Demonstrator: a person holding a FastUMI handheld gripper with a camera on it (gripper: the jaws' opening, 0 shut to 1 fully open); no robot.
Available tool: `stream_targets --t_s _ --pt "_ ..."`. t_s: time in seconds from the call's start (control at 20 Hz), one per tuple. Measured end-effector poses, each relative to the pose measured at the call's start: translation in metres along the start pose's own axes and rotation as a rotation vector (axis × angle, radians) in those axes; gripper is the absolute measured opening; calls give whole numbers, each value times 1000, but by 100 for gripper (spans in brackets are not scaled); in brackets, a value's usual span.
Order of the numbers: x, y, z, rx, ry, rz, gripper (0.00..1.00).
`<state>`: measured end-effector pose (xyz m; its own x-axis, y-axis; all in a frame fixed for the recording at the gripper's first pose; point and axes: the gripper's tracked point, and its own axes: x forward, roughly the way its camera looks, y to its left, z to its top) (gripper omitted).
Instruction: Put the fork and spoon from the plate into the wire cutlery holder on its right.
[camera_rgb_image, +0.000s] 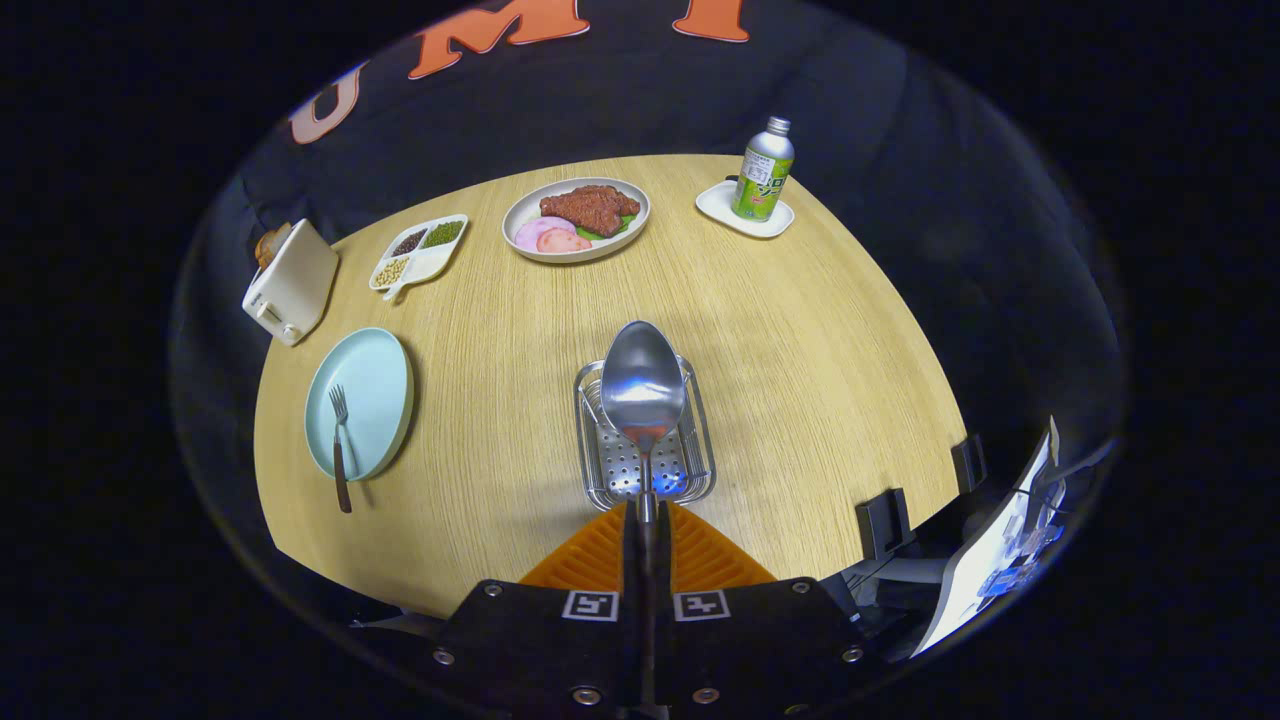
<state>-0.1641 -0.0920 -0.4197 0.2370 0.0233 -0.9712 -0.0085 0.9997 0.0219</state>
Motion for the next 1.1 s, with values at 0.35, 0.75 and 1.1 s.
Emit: stream_targets --t_s 0.35,0.75,1.1 --pt "4 -8 24 -15 -42 -13 9" --pt "-44 8 114 61 -388 40 22" --pt "-128 28 195 59 -836 14 72"
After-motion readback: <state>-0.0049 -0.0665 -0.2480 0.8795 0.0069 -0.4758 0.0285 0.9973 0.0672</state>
